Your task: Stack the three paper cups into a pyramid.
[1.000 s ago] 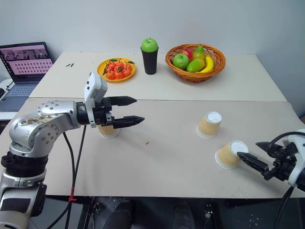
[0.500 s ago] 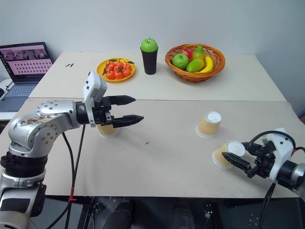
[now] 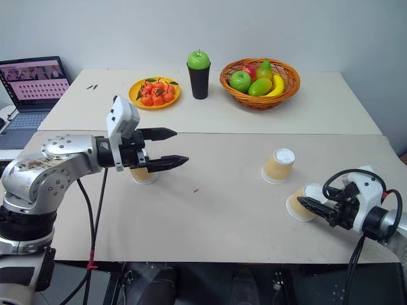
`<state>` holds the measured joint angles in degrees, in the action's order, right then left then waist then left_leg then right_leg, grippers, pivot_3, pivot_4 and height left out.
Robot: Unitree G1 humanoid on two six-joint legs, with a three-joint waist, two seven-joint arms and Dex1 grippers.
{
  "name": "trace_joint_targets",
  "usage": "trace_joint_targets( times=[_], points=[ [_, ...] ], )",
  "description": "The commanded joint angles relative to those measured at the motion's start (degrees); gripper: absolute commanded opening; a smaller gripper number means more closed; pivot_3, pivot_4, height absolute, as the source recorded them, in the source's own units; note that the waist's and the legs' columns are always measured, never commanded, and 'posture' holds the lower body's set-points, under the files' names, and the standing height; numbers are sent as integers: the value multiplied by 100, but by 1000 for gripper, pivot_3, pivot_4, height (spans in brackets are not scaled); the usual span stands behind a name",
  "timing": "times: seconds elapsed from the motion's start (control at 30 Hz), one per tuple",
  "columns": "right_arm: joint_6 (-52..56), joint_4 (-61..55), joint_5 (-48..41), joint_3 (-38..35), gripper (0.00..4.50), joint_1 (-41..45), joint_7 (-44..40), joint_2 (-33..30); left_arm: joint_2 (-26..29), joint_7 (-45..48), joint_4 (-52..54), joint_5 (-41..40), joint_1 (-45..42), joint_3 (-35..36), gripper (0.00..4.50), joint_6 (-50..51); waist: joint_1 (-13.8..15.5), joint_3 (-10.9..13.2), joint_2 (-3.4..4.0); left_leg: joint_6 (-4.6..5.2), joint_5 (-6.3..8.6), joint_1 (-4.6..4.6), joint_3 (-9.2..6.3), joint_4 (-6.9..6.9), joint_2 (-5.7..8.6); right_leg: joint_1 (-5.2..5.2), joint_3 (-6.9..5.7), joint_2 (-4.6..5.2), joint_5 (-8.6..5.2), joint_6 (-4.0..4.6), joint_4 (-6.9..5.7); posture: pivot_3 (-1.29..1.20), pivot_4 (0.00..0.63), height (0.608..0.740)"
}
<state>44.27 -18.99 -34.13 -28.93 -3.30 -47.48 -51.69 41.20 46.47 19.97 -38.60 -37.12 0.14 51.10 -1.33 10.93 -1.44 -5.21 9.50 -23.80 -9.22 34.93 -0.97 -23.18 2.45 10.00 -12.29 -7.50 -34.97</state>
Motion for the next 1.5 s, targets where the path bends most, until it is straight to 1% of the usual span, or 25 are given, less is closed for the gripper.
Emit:
trace_joint_targets(
  times=[0.03,0.1,0.17,0.27,0.37,0.47,0.57,0.67,0.8,0.87,1.0,1.13,1.27,1.5],
  points=[
    [529,-352,-288,89,2980,817,254,-423,189,47,330,-183,143,277,4500,93,-31,1,3,0,0,1,1,1,0,0,0,0,0,1,-1,0,150,739],
    [856,-492,-531,265,2980,1344,267,-647,283,52,457,-263,327,358,4500,161,-14,1,2,0,0,2,-2,-2,-1,0,-1,0,-6,12,-1,0,150,739],
    [1197,-614,-805,532,2980,2051,298,-868,387,22,652,-403,584,489,4500,279,-32,5,7,0,0,-2,-1,-3,0,-1,-1,0,-7,10,3,0,150,739],
    [1480,-694,-914,1235,2980,3014,275,-1004,579,18,944,-632,978,748,4500,468,-54,7,7,0,0,-7,-3,-8,-1,-9,-1,0,-1,2,2,0,150,739],
    [1528,-758,-934,2022,2980,3727,95,-826,541,-269,977,-577,1121,954,4500,405,-38,8,4,0,0,-6,-6,-10,-2,-9,-4,0,-6,10,2,0,150,739],
    [1509,-700,-928,2544,2980,4203,-115,-657,499,-478,1054,-474,1258,989,4500,310,-17,9,3,0,0,-6,-5,-5,-1,-5,-6,0,-13,22,3,0,150,739],
    [1403,-527,-739,2818,2980,4434,-252,-663,432,-680,1231,-633,1411,1136,4500,391,24,9,3,0,0,-14,-6,-9,0,-9,-5,0,-1,0,5,0,150,739],
    [1375,-490,-681,2938,2980,4553,-356,-659,450,-781,1342,-703,1542,1239,4500,416,35,9,3,0,0,-29,-6,-8,0,-24,-5,0,-1,0,3,0,150,739],
    [1458,-501,-716,3099,2980,4721,-376,-432,482,-895,1476,-883,1623,1345,4500,505,22,9,3,-1,-1,-28,-5,-6,-1,-29,-5,0,0,1,-4,0,150,739],
    [1474,-503,-677,3300,2980,4812,-349,-206,543,-908,1498,-933,1630,1424,4500,523,3,9,3,-1,-1,-27,-5,-5,-1,-29,-5,-1,1,1,-4,0,150,739],
    [1482,-409,-473,3940,2980,5110,-236,489,780,-823,1650,-1171,1759,1641,4500,588,-97,9,3,-1,-1,-25,-6,-8,-5,-29,-4,-6,1,3,-4,0,150,739],
    [1275,-48,-92,4366,2980,5342,-321,819,883,-892,1847,-1333,1964,1707,4500,596,-99,9,4,-1,-1,-31,-7,-9,-4,-32,-3,-6,2,3,-2,0,150,739],
    [941,412,337,4730,2980,5528,-494,1089,874,-1090,2055,-1514,2106,1768,4500,642,-100,9,3,-2,-1,-28,-10,-7,-6,-33,-4,-9,3,5,-6,0,150,739],
    [205,1357,1089,5225,2980,5604,-757,1697,896,-1338,2271,-1633,2332,1777,4500,604,-121,9,4,-3,-2,-28,-10,-10,-7,-38,-2,-11,4,7,-8,0,150,739]
  ],
)
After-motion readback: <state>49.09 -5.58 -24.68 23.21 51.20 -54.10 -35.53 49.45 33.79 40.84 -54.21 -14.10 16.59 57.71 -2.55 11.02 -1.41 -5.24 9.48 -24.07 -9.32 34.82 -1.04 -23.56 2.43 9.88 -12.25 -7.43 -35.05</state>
